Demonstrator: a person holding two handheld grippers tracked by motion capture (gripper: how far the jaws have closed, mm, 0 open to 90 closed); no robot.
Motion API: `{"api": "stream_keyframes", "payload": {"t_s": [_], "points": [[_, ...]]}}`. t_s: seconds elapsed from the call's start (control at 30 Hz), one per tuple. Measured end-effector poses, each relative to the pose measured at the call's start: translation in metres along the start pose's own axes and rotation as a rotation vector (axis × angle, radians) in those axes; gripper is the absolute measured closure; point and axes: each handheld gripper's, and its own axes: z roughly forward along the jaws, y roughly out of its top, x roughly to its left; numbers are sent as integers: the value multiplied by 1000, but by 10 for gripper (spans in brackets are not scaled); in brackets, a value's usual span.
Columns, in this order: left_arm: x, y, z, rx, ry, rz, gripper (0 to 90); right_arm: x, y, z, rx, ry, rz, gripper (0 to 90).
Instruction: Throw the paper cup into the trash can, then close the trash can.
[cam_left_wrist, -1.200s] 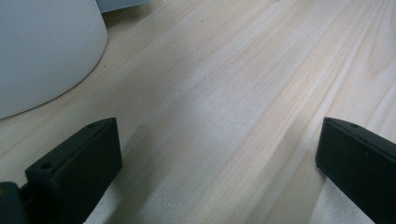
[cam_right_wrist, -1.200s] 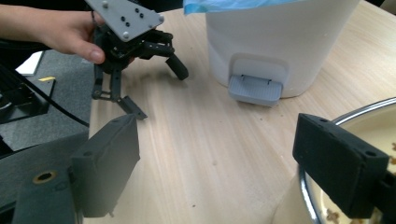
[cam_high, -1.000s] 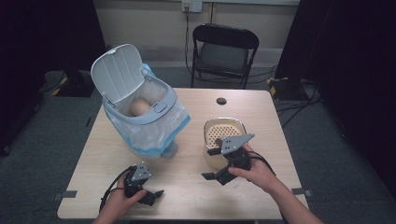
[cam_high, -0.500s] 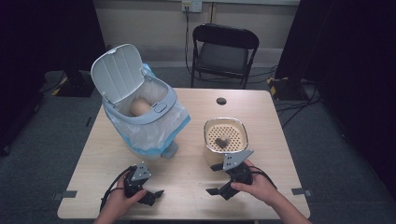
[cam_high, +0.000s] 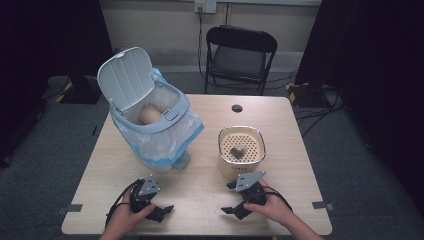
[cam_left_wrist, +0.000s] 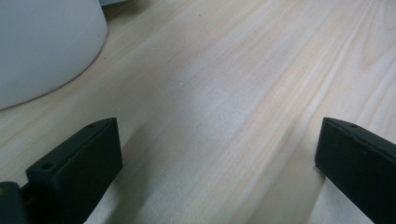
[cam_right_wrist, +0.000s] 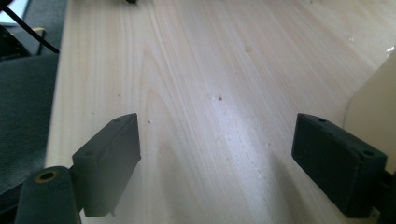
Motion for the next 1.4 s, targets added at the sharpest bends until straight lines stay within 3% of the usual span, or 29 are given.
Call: {"api": "stream_keyframes", "payload": {"t_s": [0.07, 0.23, 0.5, 0.67, 0.87, 1.4], "points": [[1, -1, -2, 0, -1, 4, 46, 0, -2, 3, 8, -11, -12, 153], [5, -4, -10, -6, -12, -39, 161, 0, -7, 9, 16, -26, -29, 138], [8, -7, -23, 12, -13, -72, 159, -1, -7, 9, 14, -26, -33, 137], [11, -6, -29, 27, -14, -69, 159, -2, -7, 9, 14, -28, -33, 136], [18, -2, -40, 18, -18, -100, 159, -2, -7, 9, 15, -28, -32, 136], [45, 16, -87, 3, 4, -148, 159, -2, -7, 9, 15, -27, -32, 135]]}}
